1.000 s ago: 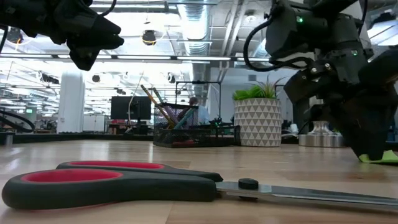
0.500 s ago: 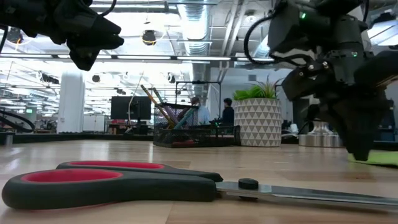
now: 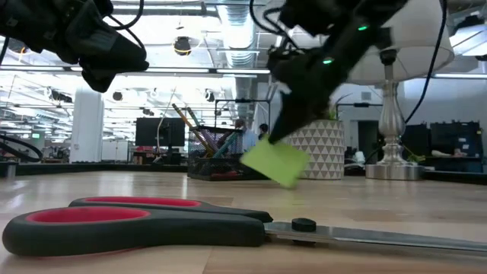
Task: Pick and place office supplies into organizer
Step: Put the green notepad into the black desk organizer, then put the black scissors into the top left compartment of the black desk organizer
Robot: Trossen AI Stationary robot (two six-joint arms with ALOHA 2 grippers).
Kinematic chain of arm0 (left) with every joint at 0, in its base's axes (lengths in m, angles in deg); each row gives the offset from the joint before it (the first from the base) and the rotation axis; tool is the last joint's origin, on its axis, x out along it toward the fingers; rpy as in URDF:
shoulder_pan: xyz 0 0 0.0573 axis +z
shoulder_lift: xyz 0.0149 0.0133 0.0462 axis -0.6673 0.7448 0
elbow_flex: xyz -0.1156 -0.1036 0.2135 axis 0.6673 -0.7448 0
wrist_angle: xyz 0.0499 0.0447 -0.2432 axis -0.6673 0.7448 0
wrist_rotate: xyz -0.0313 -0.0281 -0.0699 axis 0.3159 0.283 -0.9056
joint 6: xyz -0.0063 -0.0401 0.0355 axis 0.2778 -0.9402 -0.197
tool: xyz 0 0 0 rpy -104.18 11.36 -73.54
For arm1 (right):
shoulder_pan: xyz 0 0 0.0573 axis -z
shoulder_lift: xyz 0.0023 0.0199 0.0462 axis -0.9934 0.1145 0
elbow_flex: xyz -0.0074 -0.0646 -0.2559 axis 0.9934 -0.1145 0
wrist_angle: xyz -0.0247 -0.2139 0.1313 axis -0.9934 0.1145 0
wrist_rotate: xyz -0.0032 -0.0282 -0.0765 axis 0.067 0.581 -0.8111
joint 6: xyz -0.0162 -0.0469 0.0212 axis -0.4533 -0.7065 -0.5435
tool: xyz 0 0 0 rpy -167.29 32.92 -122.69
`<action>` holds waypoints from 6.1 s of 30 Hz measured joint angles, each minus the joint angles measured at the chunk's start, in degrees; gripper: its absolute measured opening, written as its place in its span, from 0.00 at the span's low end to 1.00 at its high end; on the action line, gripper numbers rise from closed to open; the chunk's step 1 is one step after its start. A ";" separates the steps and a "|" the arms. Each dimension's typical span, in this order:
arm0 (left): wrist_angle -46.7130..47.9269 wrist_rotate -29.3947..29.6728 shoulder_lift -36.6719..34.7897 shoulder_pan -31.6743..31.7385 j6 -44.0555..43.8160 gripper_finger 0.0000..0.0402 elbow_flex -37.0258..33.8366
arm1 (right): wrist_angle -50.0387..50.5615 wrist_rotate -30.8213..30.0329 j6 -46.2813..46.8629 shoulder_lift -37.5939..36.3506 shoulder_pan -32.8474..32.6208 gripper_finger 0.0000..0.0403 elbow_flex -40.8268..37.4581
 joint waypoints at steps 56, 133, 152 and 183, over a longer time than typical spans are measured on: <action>0.00 -0.29 0.00 0.01 -2.91 0.26 0.00 | -21.54 -10.37 -5.68 -0.14 16.85 0.23 2.69; 33.73 -27.94 55.12 -2.66 -3.51 0.26 46.16 | 7.62 -3.76 16.46 -0.73 -24.55 0.00 10.01; 37.41 -29.16 55.10 -2.68 -10.22 0.26 50.41 | 7.62 -3.60 14.94 -0.73 -21.57 0.01 10.01; 33.87 -21.21 55.25 -6.52 -18.56 0.26 46.95 | 8.58 -3.60 14.87 -0.73 -22.75 0.01 10.01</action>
